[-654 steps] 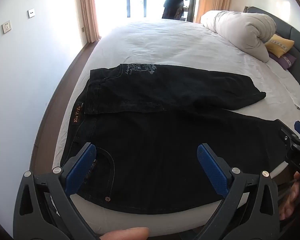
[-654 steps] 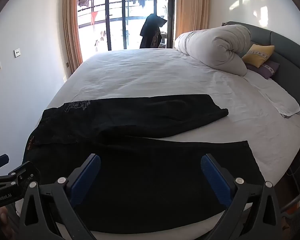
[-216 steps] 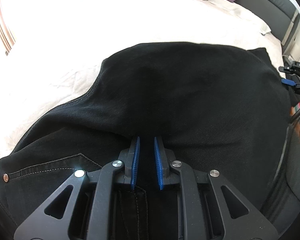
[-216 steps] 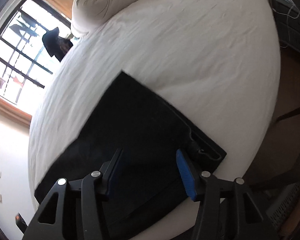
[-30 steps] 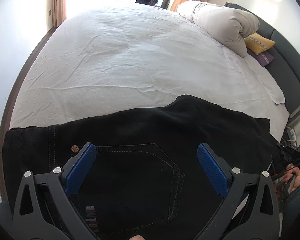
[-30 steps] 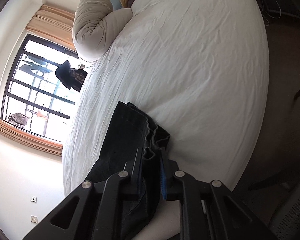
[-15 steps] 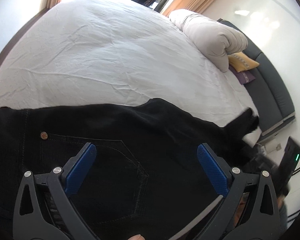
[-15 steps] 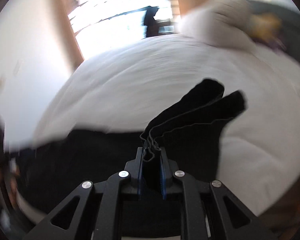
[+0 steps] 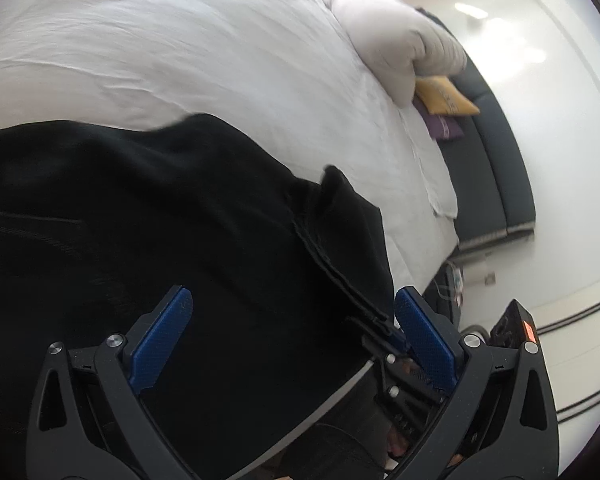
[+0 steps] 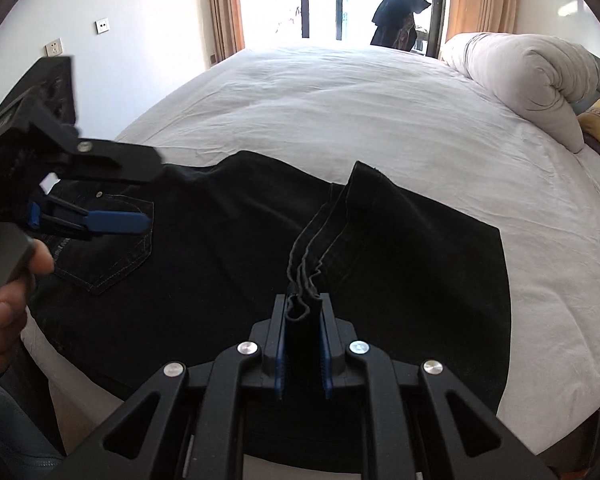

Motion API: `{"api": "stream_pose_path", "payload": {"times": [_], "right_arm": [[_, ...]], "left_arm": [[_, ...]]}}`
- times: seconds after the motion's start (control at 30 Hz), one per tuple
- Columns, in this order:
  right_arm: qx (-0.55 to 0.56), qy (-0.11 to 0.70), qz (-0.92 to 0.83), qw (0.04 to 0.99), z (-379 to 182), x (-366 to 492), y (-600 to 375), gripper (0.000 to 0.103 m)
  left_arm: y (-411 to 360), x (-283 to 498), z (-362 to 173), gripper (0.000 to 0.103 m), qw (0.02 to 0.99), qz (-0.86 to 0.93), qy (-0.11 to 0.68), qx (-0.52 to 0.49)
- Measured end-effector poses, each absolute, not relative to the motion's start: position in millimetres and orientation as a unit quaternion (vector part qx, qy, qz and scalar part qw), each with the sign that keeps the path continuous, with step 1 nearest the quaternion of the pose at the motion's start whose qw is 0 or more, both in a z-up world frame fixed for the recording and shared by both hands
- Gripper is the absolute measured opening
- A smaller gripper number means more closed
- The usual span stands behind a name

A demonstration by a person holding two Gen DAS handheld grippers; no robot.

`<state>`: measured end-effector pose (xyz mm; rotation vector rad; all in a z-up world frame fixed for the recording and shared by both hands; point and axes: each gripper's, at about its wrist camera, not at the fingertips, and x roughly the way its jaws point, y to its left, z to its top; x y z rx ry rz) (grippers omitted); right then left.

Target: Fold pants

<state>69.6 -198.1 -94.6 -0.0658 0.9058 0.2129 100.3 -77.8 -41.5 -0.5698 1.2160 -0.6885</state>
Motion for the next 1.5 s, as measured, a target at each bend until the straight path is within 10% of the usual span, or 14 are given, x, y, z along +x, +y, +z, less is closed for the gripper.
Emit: {"api": "stream_pose_path", "payload": {"times": [0.47,0.53,0.67,0.83,1.5], "right_arm": [[-0.143,0.366,0.091,0.915,-76,18,-162,0.015],[-0.163,0.358,0.086,0.915,-76,13,-154,0.015],[-0.181,0.351,0.084,0.915,-78,7,-143,0.015],[-0.218,0.34,0.089,0.911,-79,-5,-123,0.015],[-0.229,0.354,0.169,0.891,-92,-12,-90,0.016]], "left_arm": [[-162,118,-89,0.101,0.646,-0.339,0.629,-0.268],[-165,117,-93,0.093,0.64,-0.345,0.629,-0.276],[-166,122,-106,0.035,0.621,-0.342,0.639,-0.299],[-165,125,-106,0.014,0.612,-0.353,0.634,-0.315],[-73,117,-90,0.007,0.687,-0.332,0.603,-0.234]]}}
